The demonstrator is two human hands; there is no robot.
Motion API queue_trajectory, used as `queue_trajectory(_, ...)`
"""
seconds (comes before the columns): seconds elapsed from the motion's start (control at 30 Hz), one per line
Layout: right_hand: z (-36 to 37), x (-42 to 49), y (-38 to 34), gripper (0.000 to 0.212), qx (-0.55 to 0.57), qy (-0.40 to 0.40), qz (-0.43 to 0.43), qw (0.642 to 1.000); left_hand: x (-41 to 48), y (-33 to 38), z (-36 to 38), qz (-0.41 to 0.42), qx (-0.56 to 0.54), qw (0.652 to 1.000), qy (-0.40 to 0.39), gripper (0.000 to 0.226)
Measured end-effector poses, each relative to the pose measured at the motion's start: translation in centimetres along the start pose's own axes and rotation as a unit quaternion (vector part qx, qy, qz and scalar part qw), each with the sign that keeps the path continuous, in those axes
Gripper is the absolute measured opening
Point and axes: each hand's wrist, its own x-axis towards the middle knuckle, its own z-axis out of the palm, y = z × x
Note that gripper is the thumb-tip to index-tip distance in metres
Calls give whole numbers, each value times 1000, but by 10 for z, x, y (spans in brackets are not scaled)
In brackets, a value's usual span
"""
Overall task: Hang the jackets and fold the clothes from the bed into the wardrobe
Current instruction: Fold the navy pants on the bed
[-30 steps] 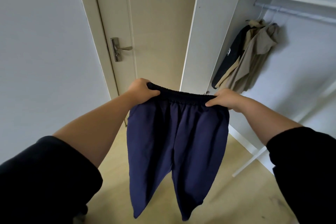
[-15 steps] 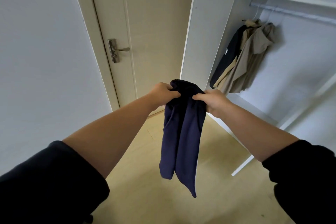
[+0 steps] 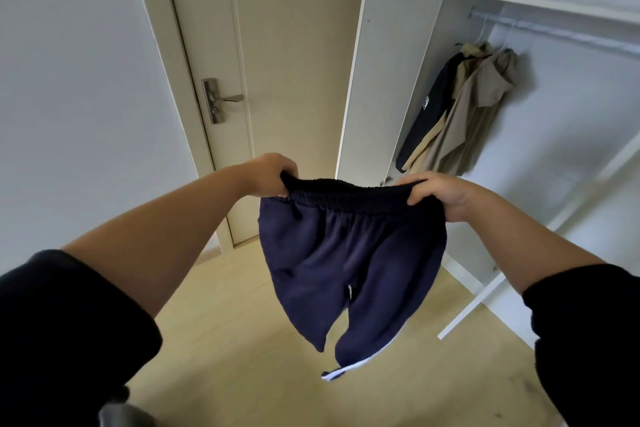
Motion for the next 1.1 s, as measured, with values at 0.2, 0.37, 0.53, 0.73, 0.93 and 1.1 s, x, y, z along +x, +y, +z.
queue_trajectory(0.2,14,1,-13,39,-15,-38,-41,998,-14,17,11,13,-2,980,-197,61)
queue_trajectory(0.37,9,2,-20,21,-49,-35,-47,997,-18,17,41,-5,-102,980,-168,12)
queue_trajectory(0.53,13,2,-15,17,-182,137,-56,972,-25,12,34,-80,-259,945,-181,25)
queue_trajectory(0.73,48,6,-1,9,-229,321,-135,909,-19,43,26,-145,-243,950,-129,43)
queue_trajectory(0.93,66,-12,-3,20,-165,246,-122,947,-17,67,22,-196,-397,895,-49,21)
queue_trajectory(1.1,83,-20,10,34,-99,303,-195,927,-20,88,21,-210,-567,796,-28,11)
